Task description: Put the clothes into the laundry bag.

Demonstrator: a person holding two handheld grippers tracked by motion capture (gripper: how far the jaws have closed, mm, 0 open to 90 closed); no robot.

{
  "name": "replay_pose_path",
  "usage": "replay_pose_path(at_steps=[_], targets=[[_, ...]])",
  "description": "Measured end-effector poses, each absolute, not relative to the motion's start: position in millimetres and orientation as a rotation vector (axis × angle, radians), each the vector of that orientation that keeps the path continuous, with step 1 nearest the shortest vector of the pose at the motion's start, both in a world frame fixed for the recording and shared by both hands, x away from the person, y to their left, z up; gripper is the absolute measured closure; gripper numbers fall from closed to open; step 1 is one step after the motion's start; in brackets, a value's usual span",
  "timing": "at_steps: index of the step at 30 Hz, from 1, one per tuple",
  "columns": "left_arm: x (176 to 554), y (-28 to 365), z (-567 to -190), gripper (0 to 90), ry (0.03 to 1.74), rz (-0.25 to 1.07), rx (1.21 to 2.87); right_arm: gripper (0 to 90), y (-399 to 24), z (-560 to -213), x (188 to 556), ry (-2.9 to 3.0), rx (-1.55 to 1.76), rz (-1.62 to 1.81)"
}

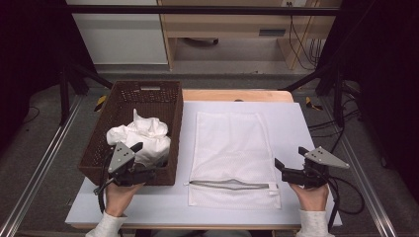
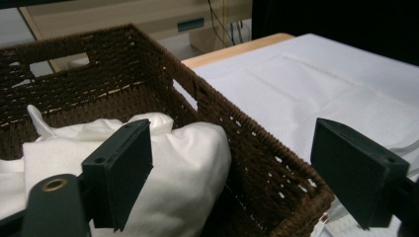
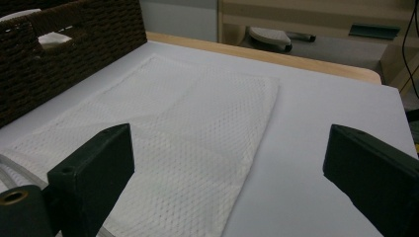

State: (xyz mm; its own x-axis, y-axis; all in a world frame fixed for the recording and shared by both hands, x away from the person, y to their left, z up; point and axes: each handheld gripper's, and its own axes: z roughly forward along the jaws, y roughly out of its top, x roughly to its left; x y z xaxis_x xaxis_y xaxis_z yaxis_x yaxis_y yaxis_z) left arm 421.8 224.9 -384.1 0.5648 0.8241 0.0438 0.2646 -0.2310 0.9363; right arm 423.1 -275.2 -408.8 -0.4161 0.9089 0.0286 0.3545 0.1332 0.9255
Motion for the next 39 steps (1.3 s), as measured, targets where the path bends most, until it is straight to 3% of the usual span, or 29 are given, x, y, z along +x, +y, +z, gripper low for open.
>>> replay_pose_path(at_steps=[11, 22, 34, 39], targets=[[409, 211, -378, 27.1, 0.846, 0.656, 1.755, 7.4, -262, -402, 420, 1.848, 1.198, 1.304], [395, 172, -380, 38.9, 0.751, 0.542, 1.804, 10.8, -226, -411, 425, 1.961, 1.163, 1.303], [390, 126, -415, 52.8, 0.700, 0.392, 1.938, 14.5, -195, -429, 428, 2.097, 1.124, 1.245], [392, 110, -437, 65.4, 0.663, 0.331, 2.032, 18.6, -176, -443, 431, 2.196, 1.106, 1.186]])
